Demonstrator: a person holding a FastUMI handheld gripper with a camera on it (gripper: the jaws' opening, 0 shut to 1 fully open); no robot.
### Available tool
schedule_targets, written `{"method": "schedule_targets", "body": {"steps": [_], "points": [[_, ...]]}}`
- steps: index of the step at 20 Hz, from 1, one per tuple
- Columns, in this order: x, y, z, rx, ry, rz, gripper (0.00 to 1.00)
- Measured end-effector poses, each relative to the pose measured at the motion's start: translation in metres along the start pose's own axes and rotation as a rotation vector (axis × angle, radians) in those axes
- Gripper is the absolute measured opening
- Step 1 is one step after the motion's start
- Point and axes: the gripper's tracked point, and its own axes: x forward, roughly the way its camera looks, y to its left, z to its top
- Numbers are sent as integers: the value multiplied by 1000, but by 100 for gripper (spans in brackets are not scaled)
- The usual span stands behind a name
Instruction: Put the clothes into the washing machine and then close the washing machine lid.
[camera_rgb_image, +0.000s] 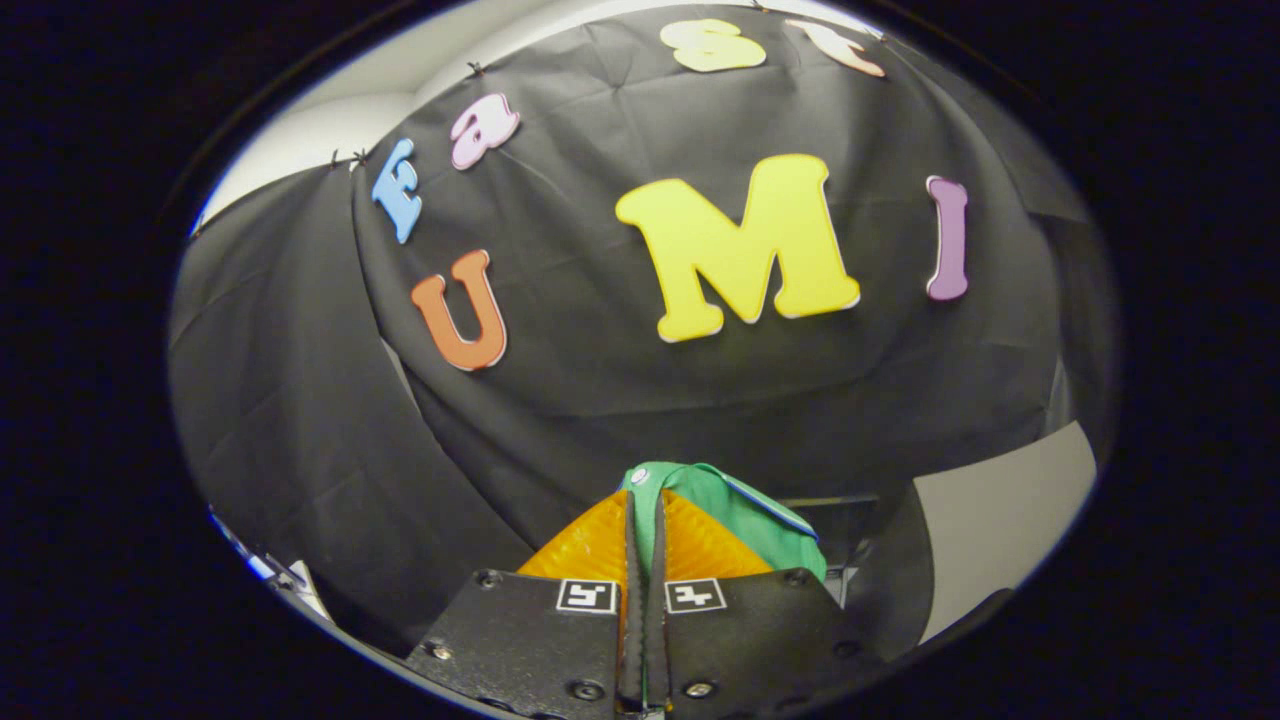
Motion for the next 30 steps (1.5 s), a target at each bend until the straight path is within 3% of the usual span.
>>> {"method": "schedule_targets", "body": {"steps": [11, 22, 30], "points": [[99, -46, -139, 48, 269, -100, 5], [139, -98, -260, 203, 529, -248, 5], [137, -110, -271, 199, 567, -304, 6]]}}
